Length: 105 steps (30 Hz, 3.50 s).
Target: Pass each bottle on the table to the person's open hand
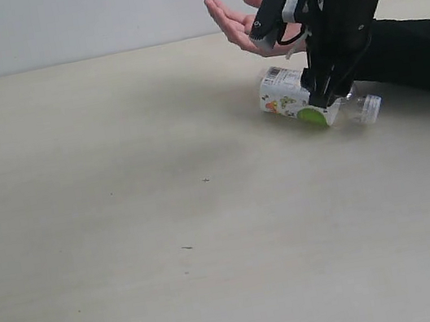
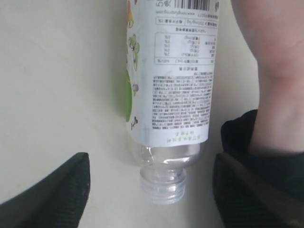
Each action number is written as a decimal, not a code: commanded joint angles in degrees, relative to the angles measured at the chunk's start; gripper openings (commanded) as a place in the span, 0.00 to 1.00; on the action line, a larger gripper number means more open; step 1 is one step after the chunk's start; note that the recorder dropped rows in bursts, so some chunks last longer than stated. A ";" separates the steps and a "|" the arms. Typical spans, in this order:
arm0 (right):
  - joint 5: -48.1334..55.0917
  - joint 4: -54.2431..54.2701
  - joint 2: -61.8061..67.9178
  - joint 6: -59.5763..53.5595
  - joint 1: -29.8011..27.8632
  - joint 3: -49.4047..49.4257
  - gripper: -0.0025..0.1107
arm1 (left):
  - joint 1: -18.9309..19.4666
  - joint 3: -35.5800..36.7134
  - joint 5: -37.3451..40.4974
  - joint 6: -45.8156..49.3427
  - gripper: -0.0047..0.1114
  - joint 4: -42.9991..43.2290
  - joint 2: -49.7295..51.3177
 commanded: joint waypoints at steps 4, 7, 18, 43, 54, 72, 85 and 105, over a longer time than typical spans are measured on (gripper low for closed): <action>-3.78 -0.31 2.79 -0.47 0.08 -0.65 0.68 | 0.25 0.16 -0.08 -0.14 0.04 0.07 0.13; -5.10 -0.75 3.52 -0.47 0.08 -0.65 0.71 | 0.25 0.16 -0.08 -0.14 0.04 0.07 0.13; -7.94 -6.50 6.83 2.60 0.08 -0.65 0.71 | 0.25 0.16 -0.08 -0.14 0.04 0.07 0.13; -11.39 -8.04 11.08 5.32 0.08 -0.65 0.71 | 0.25 0.16 -0.08 -0.14 0.04 0.07 0.13; -10.80 -7.67 11.08 5.32 0.08 -0.65 0.67 | 0.25 0.16 -0.08 -0.14 0.04 0.07 0.13; -4.57 -5.10 8.43 2.59 0.08 -0.65 0.02 | 0.25 0.16 -0.08 -0.14 0.04 0.07 0.13; 10.97 5.93 2.44 -2.62 0.08 -0.65 0.02 | 0.25 0.16 -0.08 -0.14 0.04 0.07 0.13; 16.29 18.74 -16.49 11.73 0.08 10.90 0.02 | 0.25 0.16 -0.08 -0.14 0.04 0.07 0.13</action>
